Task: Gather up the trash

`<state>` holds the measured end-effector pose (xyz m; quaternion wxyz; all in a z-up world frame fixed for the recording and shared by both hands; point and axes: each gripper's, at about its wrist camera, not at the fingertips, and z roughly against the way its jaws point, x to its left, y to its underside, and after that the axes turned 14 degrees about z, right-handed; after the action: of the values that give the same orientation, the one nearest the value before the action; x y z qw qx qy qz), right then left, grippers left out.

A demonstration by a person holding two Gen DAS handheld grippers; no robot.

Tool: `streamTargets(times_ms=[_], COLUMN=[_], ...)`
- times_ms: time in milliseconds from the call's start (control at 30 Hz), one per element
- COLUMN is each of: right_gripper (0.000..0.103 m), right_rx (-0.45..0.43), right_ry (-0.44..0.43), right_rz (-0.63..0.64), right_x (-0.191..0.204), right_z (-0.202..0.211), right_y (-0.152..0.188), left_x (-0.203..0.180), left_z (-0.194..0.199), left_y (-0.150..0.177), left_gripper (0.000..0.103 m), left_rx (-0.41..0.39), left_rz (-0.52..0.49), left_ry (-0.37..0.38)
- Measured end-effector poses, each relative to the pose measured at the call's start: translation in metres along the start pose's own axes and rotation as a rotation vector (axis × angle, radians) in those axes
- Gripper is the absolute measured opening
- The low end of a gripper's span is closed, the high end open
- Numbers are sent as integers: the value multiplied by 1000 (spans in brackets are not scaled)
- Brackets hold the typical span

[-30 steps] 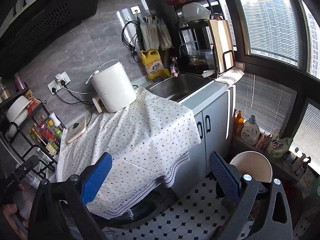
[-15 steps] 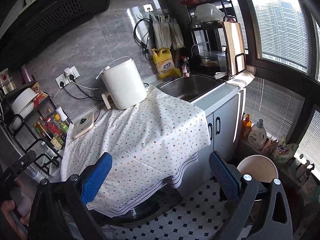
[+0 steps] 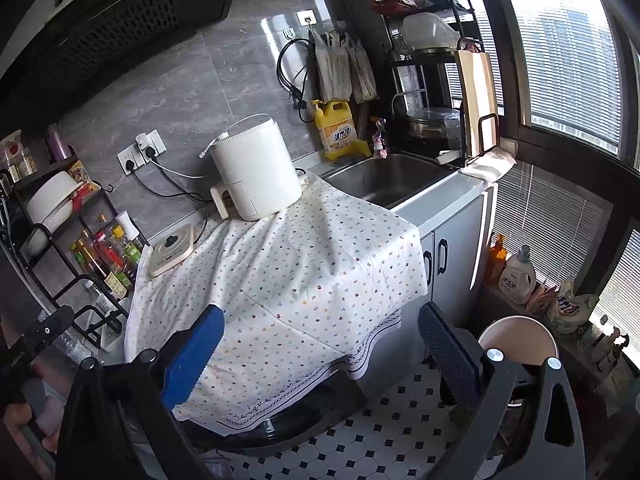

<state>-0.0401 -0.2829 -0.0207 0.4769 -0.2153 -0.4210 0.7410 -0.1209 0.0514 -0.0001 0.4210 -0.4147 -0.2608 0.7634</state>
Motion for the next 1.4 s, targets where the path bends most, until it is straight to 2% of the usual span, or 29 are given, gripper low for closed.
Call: streamTargets(times_ms=[833, 1400], right_gripper=[95, 95], right_rx=[8, 15], right_ry=[6, 42], right_rz=[-19, -42], right_x=[12, 12], right_z=[3, 7], right_y=[7, 17], left_x=[12, 4], left_z=[10, 7], left_y=[2, 3], left_gripper=[97, 97], left_rx=[3, 26], left_rz=[7, -35], left_ry=[18, 55])
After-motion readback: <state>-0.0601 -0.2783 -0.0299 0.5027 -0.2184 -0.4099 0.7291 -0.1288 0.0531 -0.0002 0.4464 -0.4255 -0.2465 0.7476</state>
